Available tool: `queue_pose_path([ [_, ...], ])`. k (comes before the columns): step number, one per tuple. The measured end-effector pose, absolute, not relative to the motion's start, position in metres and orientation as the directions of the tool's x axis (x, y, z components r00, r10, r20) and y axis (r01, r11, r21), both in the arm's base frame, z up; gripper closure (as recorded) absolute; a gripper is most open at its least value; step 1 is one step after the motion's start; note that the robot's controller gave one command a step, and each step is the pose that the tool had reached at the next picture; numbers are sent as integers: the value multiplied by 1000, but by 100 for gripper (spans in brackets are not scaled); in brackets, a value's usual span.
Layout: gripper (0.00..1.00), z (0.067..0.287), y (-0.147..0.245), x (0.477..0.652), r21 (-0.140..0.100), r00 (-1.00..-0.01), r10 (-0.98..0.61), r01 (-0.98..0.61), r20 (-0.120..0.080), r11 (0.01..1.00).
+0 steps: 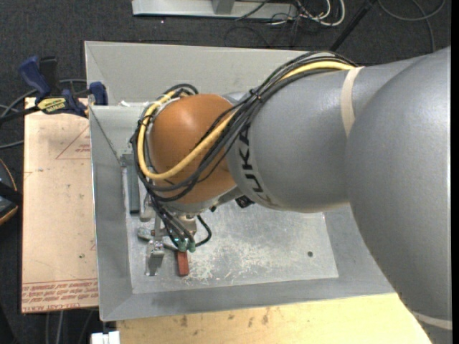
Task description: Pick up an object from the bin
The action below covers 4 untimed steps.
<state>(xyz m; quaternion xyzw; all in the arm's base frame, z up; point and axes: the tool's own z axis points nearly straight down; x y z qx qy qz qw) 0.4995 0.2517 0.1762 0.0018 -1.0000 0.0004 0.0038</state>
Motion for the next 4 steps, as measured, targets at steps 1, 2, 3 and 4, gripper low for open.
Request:
queue_pose_path([
  [1,0,180,251,502,1,-1000,0,0,1,1000],
  [2,0,121,205,516,3,-1000,-15,-15,-5,1000],
  [3,100,77,202,519,10,-1000,26,26,-17,1000],
  [4,100,77,202,519,10,-1000,27,26,-16,1000],
])
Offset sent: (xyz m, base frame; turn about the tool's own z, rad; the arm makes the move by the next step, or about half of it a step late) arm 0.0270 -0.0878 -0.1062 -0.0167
